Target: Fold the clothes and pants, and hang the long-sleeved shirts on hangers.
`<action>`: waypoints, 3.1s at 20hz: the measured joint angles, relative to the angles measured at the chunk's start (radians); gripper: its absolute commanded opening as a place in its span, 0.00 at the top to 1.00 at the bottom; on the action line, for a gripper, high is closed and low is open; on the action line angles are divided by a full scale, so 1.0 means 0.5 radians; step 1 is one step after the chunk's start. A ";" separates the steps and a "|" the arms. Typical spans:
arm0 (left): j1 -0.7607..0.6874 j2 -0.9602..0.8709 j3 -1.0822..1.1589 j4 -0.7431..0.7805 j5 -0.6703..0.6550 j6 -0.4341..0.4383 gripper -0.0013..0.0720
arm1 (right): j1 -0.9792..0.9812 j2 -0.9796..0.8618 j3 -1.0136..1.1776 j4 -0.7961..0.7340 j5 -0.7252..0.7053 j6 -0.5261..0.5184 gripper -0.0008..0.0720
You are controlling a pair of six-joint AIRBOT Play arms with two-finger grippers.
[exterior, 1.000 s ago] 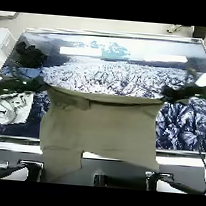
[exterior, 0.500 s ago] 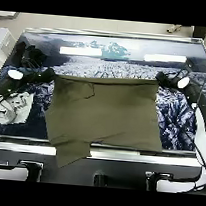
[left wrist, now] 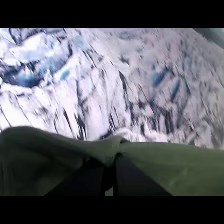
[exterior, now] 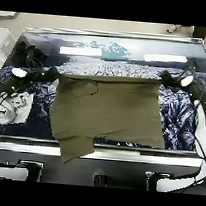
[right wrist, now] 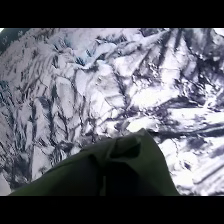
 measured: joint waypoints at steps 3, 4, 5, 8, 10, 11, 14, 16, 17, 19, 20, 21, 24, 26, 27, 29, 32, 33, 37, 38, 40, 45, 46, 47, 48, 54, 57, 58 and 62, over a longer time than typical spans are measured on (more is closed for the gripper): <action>0.053 0.010 0.005 0.160 -0.507 -0.036 0.95 | -0.075 -0.002 0.060 -0.079 0.598 -0.135 0.93; 0.056 0.011 -0.023 0.235 -0.649 -0.054 0.96 | -0.086 -0.002 0.050 -0.117 0.762 -0.163 0.93; 0.058 0.011 -0.067 0.313 -0.774 -0.082 0.95 | -0.094 -0.003 0.024 -0.148 0.883 -0.182 0.93; 0.054 0.012 -0.222 0.425 -0.911 -0.109 0.96 | -0.106 -0.026 -0.076 -0.209 1.087 -0.210 0.93; 0.050 0.012 -0.313 0.457 -0.948 -0.125 0.95 | -0.110 -0.053 -0.118 -0.219 1.162 -0.210 0.93; 0.049 0.012 -0.343 0.466 -0.960 -0.129 0.95 | -0.111 -0.061 -0.129 -0.220 1.184 -0.209 0.93; 0.051 0.012 -0.387 0.477 -1.002 -0.159 0.86 | -0.115 -0.070 -0.144 -0.220 1.238 -0.208 0.90; 0.081 0.012 -0.361 0.481 -1.065 -0.173 0.27 | -0.134 -0.050 -0.119 -0.226 1.274 -0.201 0.28; 0.108 0.014 -0.330 0.479 -1.103 -0.179 0.21 | -0.157 -0.031 -0.091 -0.229 1.298 -0.201 0.15; 0.192 0.038 -0.261 0.478 -1.215 -0.182 0.21 | -0.230 0.019 -0.031 -0.232 1.395 -0.210 0.15; 0.243 0.065 -0.237 0.478 -1.266 -0.188 0.22 | -0.283 0.052 -0.008 -0.233 1.463 -0.226 0.15; 0.286 0.098 -0.230 0.488 -1.320 -0.188 0.22 | -0.338 0.083 0.003 -0.247 1.540 -0.244 0.16; 0.366 0.261 -0.385 0.583 -1.444 -0.182 0.28 | -0.462 0.171 -0.028 -0.299 1.724 -0.297 0.16; 0.388 0.407 -0.654 0.624 -1.453 -0.143 0.28 | -0.500 0.228 -0.110 -0.328 1.775 -0.317 0.16; 0.395 0.486 -0.819 0.635 -1.434 -0.117 0.28 | -0.510 0.253 -0.163 -0.330 1.779 -0.331 0.17; 0.405 0.629 -1.115 0.645 -1.395 -0.050 0.28 | -0.525 0.293 -0.270 -0.336 1.788 -0.358 0.19; 0.412 0.783 -1.447 0.587 -1.297 0.026 0.28 | -0.533 0.327 -0.399 -0.332 1.794 -0.396 0.22; 0.414 0.812 -1.530 0.538 -1.248 0.043 0.28 | -0.535 0.332 -0.434 -0.330 1.794 -0.404 0.22; 0.410 0.862 -1.736 0.306 -1.117 0.101 0.28 | -0.538 0.343 -0.507 -0.329 1.808 -0.435 0.22; 0.401 0.867 -1.767 0.270 -1.096 0.114 0.28 | -0.538 0.346 -0.516 -0.329 1.808 -0.436 0.22; 0.356 0.873 -1.812 0.221 -1.050 0.124 0.28 | -0.538 0.346 -0.525 -0.328 1.809 -0.443 0.22; 0.134 0.878 -1.855 0.187 -0.919 0.084 0.70 | -0.538 0.346 -0.533 -0.329 1.824 -0.450 0.22; 0.098 0.878 -1.859 0.210 -0.877 0.076 0.94 | -0.538 0.347 -0.537 -0.330 1.825 -0.452 0.21; 0.072 0.877 -1.863 0.225 -0.829 0.075 0.95 | -0.538 0.351 -0.549 -0.331 1.827 -0.459 0.20; 0.054 0.878 -1.863 0.214 -0.812 0.067 0.95 | -0.538 0.361 -0.577 -0.336 1.827 -0.472 0.19; 0.016 0.894 -1.862 0.204 -0.773 0.082 0.96 | -0.538 0.450 -1.025 -0.309 1.630 -0.568 0.12; 0.011 0.911 -1.853 0.207 -0.755 0.085 0.96 | -0.538 0.464 -1.180 -0.235 1.522 -0.615 0.30; 0.011 0.922 -1.848 0.212 -0.745 0.087 0.96 | -0.538 0.467 -1.215 -0.213 1.510 -0.623 0.59; 0.028 0.982 -1.772 0.275 -0.720 0.089 0.96 | -0.538 0.484 -1.273 -0.115 1.421 -0.656 0.94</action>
